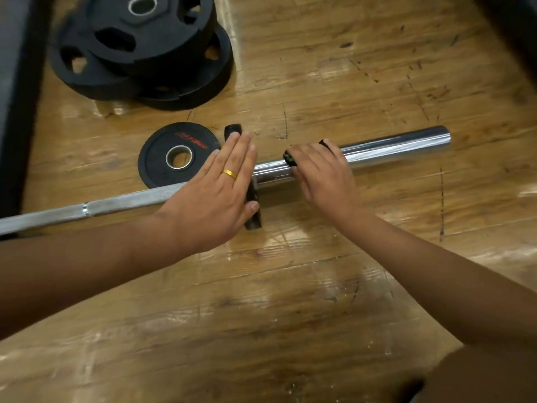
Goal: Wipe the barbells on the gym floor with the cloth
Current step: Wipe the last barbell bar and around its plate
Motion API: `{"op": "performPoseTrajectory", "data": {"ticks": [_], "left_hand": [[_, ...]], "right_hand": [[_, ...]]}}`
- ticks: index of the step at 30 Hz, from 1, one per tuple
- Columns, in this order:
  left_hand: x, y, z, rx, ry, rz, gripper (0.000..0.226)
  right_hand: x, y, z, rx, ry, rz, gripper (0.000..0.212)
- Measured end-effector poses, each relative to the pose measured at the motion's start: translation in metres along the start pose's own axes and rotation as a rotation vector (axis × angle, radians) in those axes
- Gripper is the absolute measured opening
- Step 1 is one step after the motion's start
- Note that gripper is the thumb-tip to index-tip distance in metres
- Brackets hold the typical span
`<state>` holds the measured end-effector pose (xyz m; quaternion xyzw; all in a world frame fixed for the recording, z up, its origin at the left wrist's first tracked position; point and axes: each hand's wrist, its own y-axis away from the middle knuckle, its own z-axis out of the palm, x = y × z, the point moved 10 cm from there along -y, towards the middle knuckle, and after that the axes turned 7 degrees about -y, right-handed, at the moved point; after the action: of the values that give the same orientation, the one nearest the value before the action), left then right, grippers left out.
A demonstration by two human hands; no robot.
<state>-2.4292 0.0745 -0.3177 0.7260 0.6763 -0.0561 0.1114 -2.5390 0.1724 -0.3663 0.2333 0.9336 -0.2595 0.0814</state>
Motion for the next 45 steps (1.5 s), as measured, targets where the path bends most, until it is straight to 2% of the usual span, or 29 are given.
{"op": "performPoseTrajectory", "data": {"ticks": [2,6,10,15,19,24,28,30,33,36,41,45], "left_hand": [[0.001,-0.003,-0.001,0.023,-0.009,-0.026,0.074],[0.004,-0.004,0.005,0.053,-0.016,-0.079,0.078],[0.006,-0.001,0.005,0.081,0.006,-0.084,0.077],[0.007,0.0,0.005,0.088,0.034,-0.122,0.075],[0.011,0.001,0.007,0.089,0.027,-0.13,0.075],[0.015,0.004,0.007,0.079,0.03,-0.109,0.076],[0.018,0.01,0.008,0.082,0.031,-0.086,0.076],[0.018,0.013,0.008,0.068,0.029,-0.072,0.076],[0.021,0.019,0.009,0.028,0.034,-0.041,0.076],[0.007,0.026,0.0,0.018,0.086,-0.01,0.077],[-0.068,0.051,0.031,-0.093,0.137,-0.155,0.08],[-0.07,0.068,0.094,-0.206,0.186,-0.27,0.079]], "right_hand": [[0.007,-0.003,-0.002,0.016,0.016,-0.06,0.033],[-0.001,0.007,-0.004,0.163,-0.004,0.111,0.033],[-0.015,0.012,0.005,0.139,0.006,0.015,0.033],[0.011,0.018,-0.007,0.22,-0.055,0.285,0.038],[-0.007,0.019,0.004,0.097,-0.04,0.15,0.038],[0.014,0.023,-0.01,0.165,-0.08,0.361,0.038],[-0.006,0.027,0.003,0.001,-0.049,0.23,0.042],[0.003,0.025,-0.002,0.0,-0.041,0.246,0.042],[0.009,0.024,-0.006,0.041,-0.066,0.367,0.038],[-0.013,0.028,0.004,-0.043,-0.066,0.288,0.042],[-0.01,0.02,0.003,-0.18,-0.034,0.169,0.046],[-0.006,0.013,0.007,-0.242,-0.013,0.143,0.051]]}}
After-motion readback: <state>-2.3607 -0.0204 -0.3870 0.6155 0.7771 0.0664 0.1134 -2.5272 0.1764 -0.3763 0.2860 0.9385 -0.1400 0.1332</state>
